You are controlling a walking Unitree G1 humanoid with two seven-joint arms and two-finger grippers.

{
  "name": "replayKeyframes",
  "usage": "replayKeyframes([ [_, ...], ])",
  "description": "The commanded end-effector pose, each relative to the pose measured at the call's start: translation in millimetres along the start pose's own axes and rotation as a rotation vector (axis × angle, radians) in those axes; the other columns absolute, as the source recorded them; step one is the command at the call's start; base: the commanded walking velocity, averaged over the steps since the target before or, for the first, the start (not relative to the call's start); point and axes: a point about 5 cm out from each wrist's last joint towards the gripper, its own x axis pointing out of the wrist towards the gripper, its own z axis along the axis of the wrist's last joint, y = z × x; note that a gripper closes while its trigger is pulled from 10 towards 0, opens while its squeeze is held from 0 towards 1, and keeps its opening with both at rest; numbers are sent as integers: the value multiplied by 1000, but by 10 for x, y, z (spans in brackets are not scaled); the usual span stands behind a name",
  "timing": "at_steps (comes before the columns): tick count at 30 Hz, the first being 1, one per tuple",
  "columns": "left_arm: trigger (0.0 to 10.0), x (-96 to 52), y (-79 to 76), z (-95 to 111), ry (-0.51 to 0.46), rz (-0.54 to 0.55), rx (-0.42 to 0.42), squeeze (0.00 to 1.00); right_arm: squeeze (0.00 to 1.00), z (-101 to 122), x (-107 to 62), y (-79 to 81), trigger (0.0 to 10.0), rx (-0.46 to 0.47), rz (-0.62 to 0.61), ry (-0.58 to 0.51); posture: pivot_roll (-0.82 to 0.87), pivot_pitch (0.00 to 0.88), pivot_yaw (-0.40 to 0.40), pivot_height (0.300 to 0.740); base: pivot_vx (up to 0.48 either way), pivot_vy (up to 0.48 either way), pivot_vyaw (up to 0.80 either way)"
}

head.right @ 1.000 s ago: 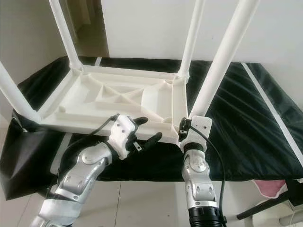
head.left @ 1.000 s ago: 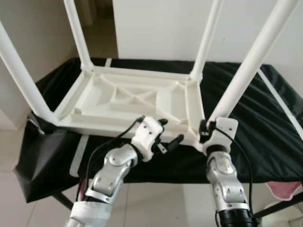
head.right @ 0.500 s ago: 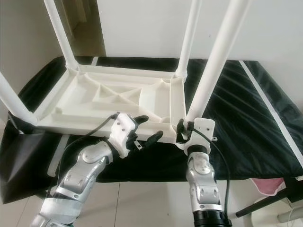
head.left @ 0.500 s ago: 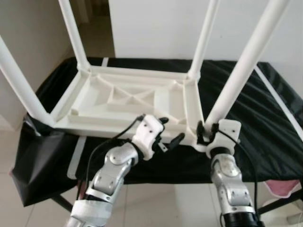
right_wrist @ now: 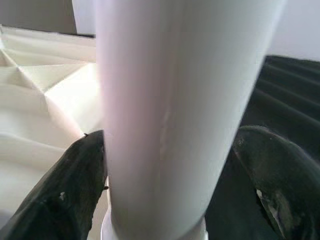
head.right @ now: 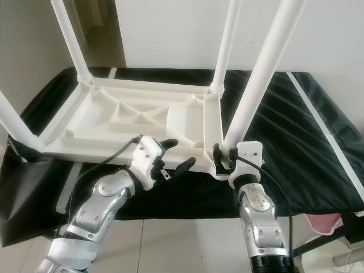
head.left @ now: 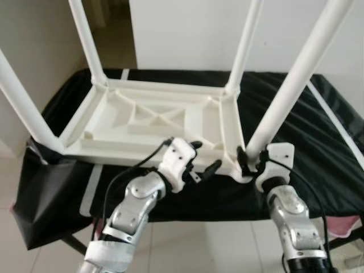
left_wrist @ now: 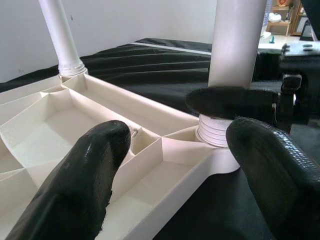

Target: Building children table

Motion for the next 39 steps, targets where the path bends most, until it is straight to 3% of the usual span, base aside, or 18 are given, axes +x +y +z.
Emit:
replayKeyframes([
  [1, 10000, -14, -9, 26, 1, -20, 11, 0, 0, 22, 29, -16, 10000, -16, 84, -7, -40, 22, -19, 740, 0, 0, 0],
  [12, 10000, -26, -8, 43, 2, -37, 19, 0, 0, -36, 9, -131, 10000, -90, 349, 73, -31, 2, -9, 740, 0, 0, 0],
  [13, 10000, -22, -11, 46, 1, -42, 21, 0, 0, -59, 8, -130, 8784, -90, 376, 90, -33, 0, -5, 740, 0, 0, 0],
  [16, 10000, -20, -13, 48, 0, -45, 22, 0, 0, -74, 8, -127, 8784, -90, 391, 100, -33, 0, -5, 740, 0, 0, 0],
  [17, 10000, -15, -16, 51, 0, -48, 22, 0, 0, -99, 9, -119, 3843, -94, 412, 112, -34, 0, -2, 740, 0, 0, 0],
  [18, 10000, -8, -22, 54, -2, -53, 23, 0, 0, -129, 18, -108, 0, -104, 424, 122, -35, 0, 0, 740, 0, 0, 0],
  [29, 10000, 11, -56, 57, -5, -67, 17, 0, 0, -211, 32, -111, 0, -115, 468, 146, -36, 0, -8, 740, 0, 0, 0],
  [30, 10000, 11, -59, 56, -6, -67, 15, 0, 0, -218, 31, -116, 9098, -113, 470, 149, -36, 0, -8, 740, 0, 0, 0],
  [31, 10000, 10, -63, 54, -6, -68, 14, 0, 0, -218, 29, -121, 10000, -107, 459, 148, -38, 0, -10, 740, 0, 0, 0],
  [39, 10000, 10, -74, 45, -6, -67, 11, 0, 0, -210, 36, -145, 10000, -72, 353, 132, -41, 0, -18, 740, 0, 0, 0],
])
